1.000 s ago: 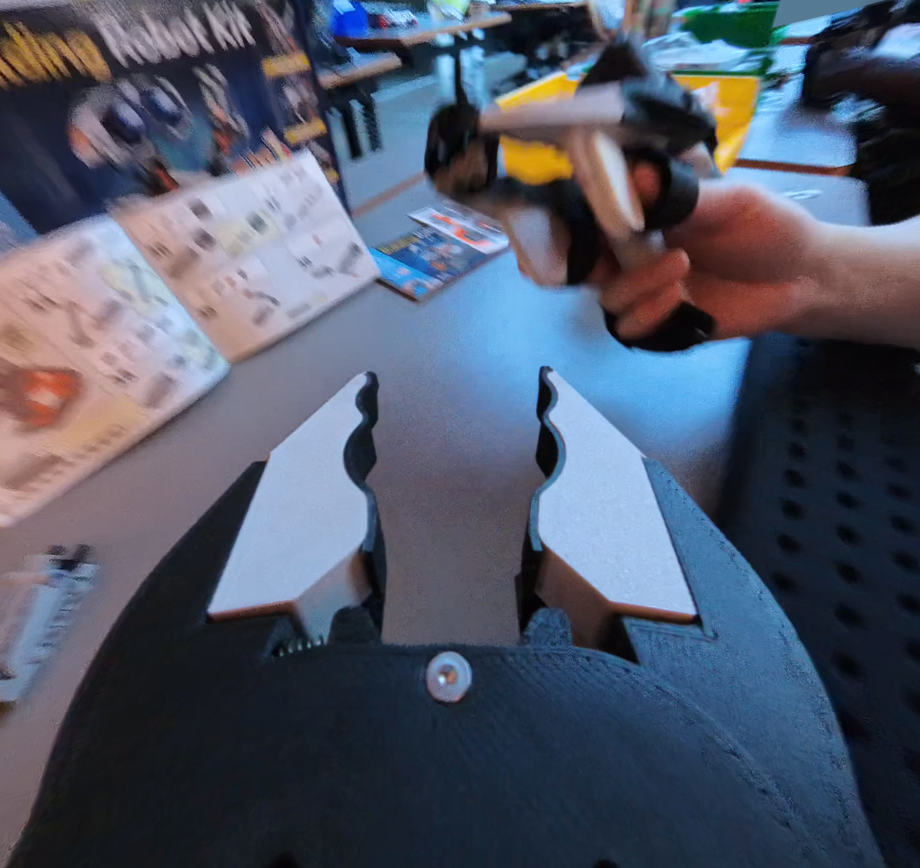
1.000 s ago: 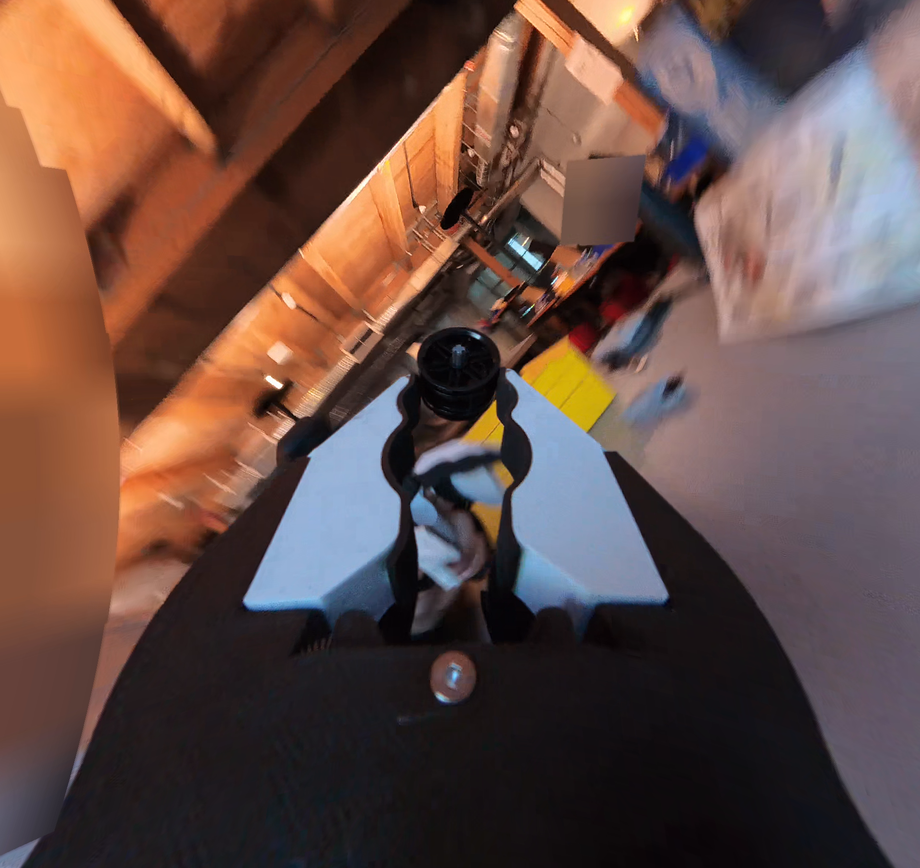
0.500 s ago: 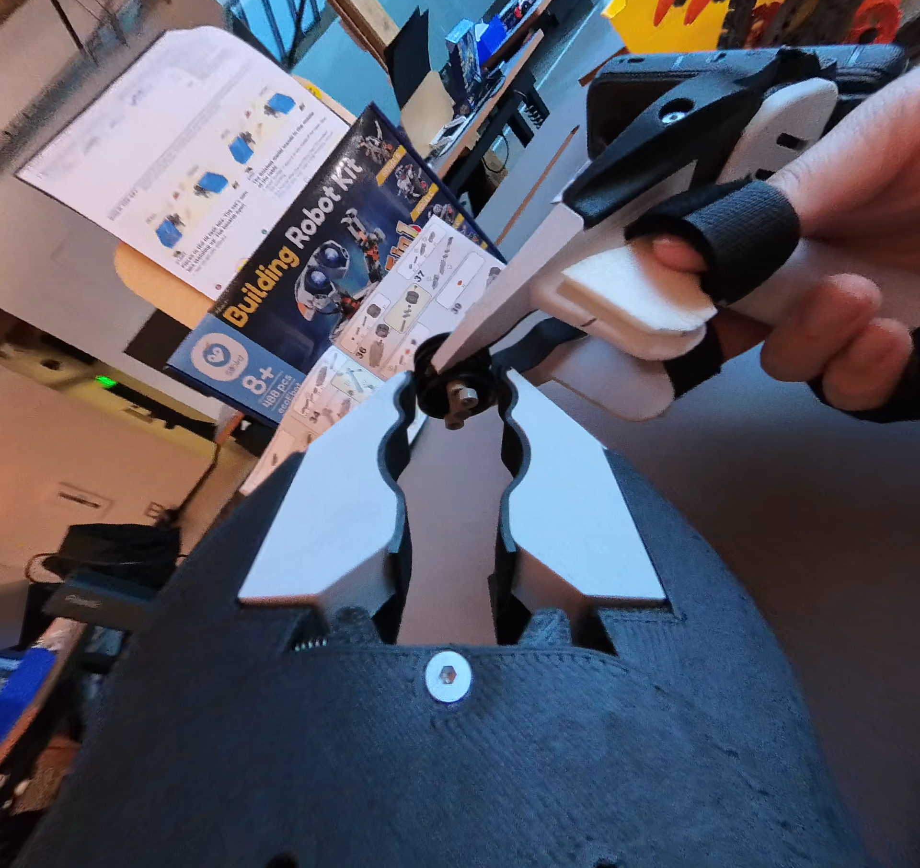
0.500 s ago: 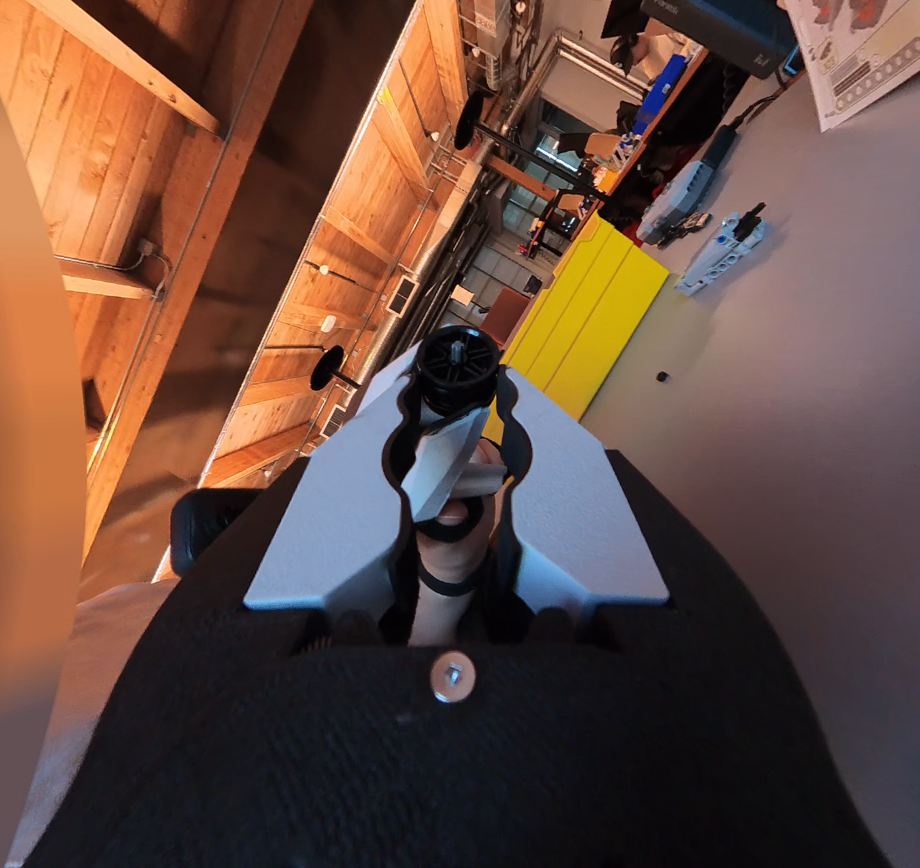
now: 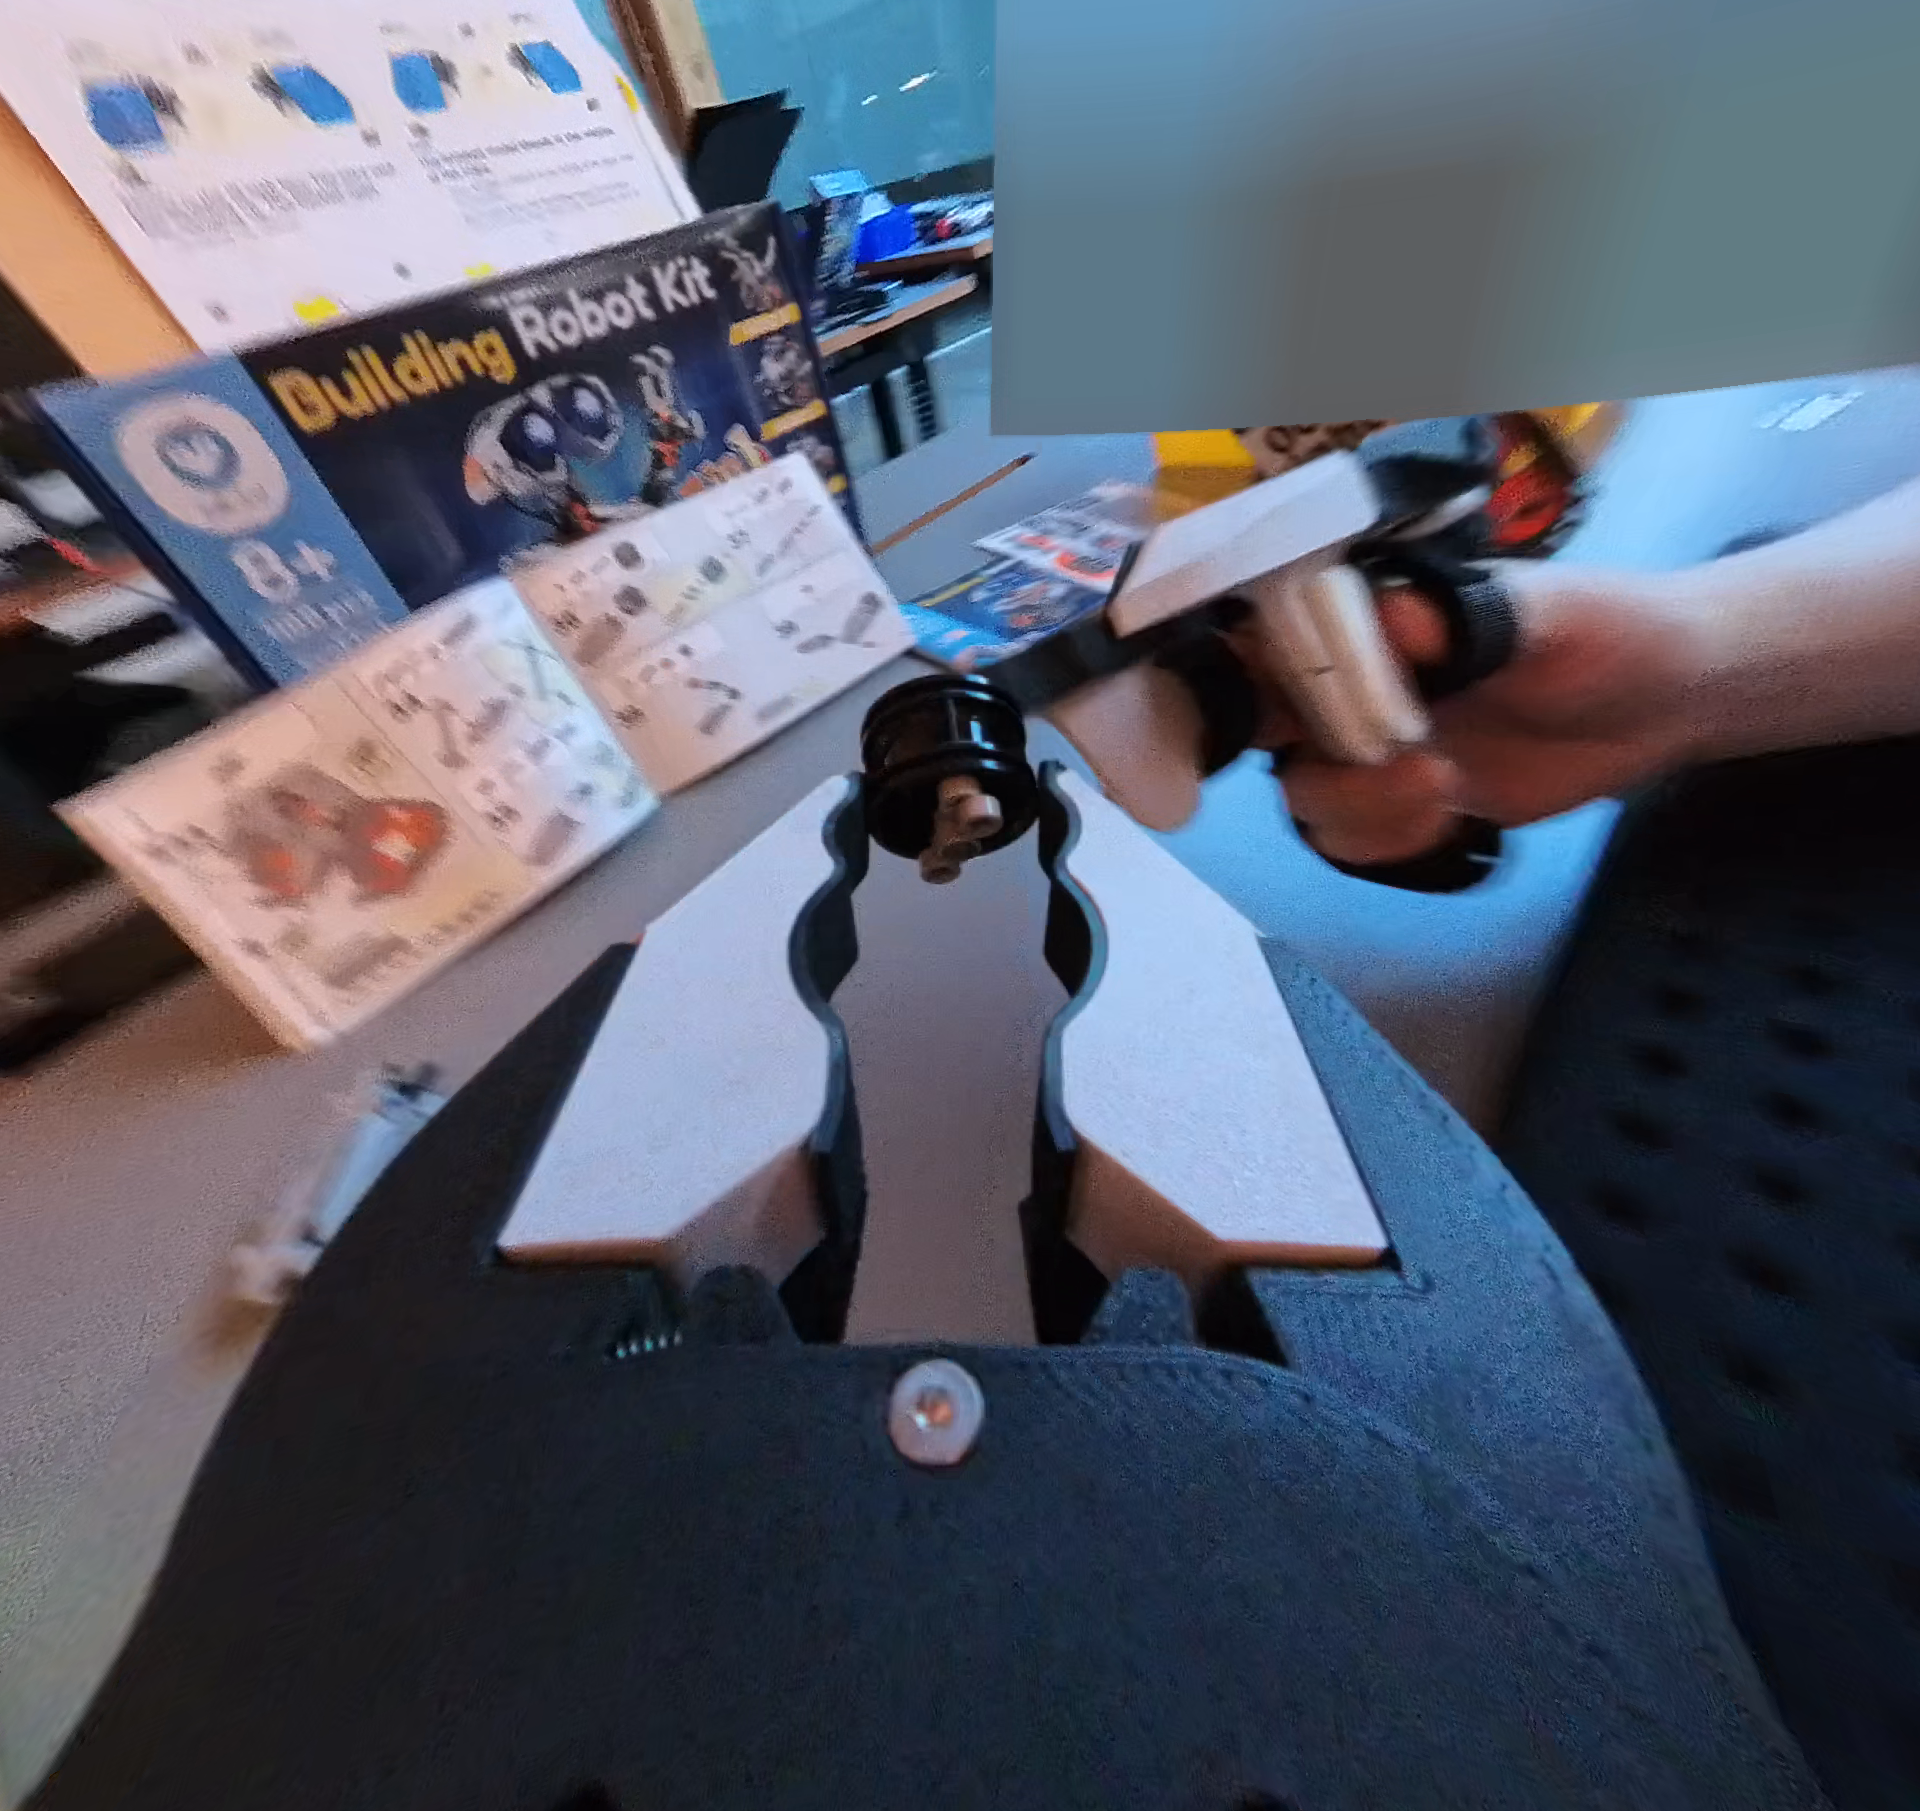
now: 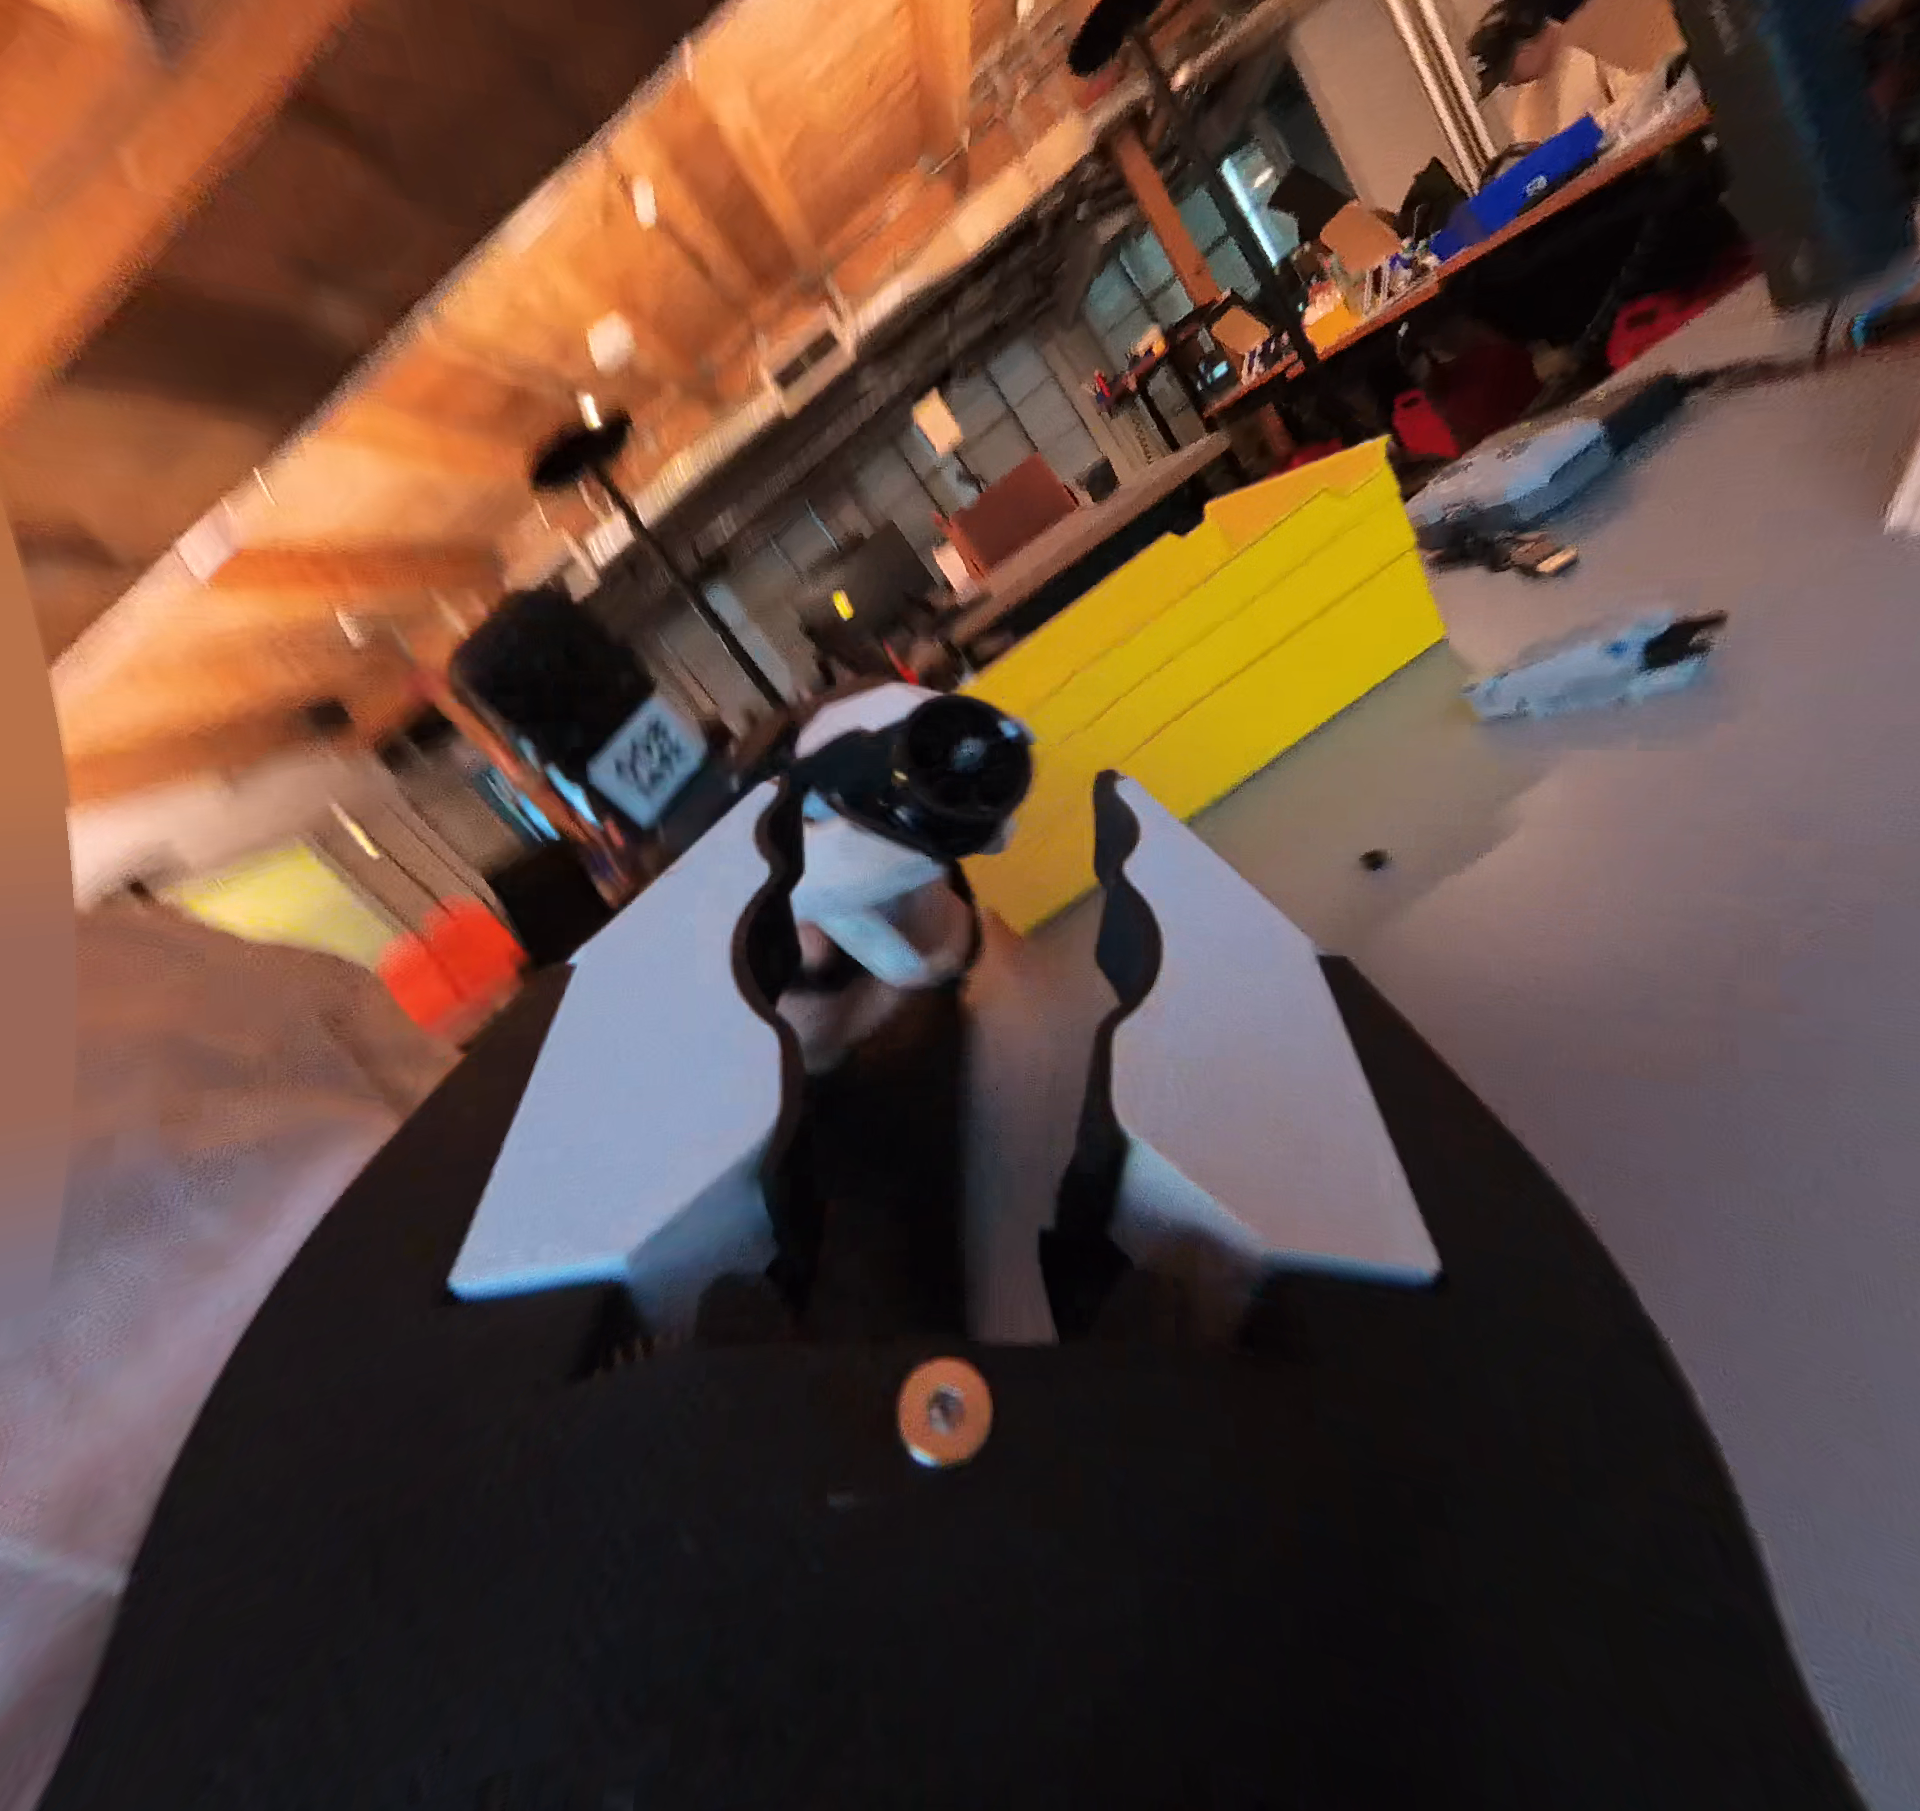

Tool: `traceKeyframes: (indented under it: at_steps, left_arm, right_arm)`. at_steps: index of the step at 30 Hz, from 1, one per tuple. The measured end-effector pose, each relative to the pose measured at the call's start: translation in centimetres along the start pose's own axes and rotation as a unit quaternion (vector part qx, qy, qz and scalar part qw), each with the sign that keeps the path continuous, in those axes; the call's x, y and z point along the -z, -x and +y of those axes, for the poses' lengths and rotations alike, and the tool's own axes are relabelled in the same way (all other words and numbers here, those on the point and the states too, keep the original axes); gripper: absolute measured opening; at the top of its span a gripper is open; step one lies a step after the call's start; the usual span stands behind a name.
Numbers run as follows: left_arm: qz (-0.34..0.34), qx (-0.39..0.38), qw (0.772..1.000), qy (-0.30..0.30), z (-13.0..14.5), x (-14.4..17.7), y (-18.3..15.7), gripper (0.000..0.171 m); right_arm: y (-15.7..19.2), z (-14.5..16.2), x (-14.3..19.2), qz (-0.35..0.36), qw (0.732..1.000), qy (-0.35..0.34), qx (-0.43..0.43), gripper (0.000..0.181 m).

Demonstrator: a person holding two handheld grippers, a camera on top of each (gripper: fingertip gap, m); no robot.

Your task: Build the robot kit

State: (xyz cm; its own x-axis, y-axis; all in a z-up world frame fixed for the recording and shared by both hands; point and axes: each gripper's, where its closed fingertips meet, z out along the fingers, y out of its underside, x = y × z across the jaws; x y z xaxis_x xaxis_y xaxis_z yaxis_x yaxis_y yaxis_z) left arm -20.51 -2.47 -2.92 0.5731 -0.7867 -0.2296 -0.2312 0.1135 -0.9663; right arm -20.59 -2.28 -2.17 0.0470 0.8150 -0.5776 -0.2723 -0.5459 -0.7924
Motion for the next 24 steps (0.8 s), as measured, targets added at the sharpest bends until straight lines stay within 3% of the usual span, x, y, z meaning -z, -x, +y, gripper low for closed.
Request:
traceKeyframes:
  at_steps: [3,6,9,13,19,24]
  left_arm:
    - [0.088,0.134,0.985,-0.056,-0.2,4.0,-0.4,0.030]
    - [0.175,0.241,0.946,-0.128,-1.5,8.3,-0.5,0.030]
    - [0.206,0.264,0.925,-0.178,-2.7,11.4,-0.1,0.029]
    - [0.256,0.277,0.897,-0.229,-4.3,14.1,-0.7,0.030]
    - [0.283,0.296,0.876,-0.256,-4.6,15.9,-0.7,0.030]
    - [0.280,0.298,0.876,-0.256,-4.3,16.5,-0.6,0.030]
  right_arm:
    - [-1.0,1.9,-0.2,-0.003,0.979,0.133,0.157,0.050]
    - [-4.2,4.2,-1.4,0.017,0.933,0.251,0.256,0.039]
    - [-7.0,6.3,-3.5,0.006,0.880,0.333,0.340,0.036]
    - [-10.8,7.5,-6.4,0.023,0.822,0.379,0.424,0.035]
    - [-13.0,9.3,-8.2,0.016,0.821,0.429,0.376,0.035]
    - [-13.6,9.5,-8.4,0.010,0.828,0.435,0.353,0.035]
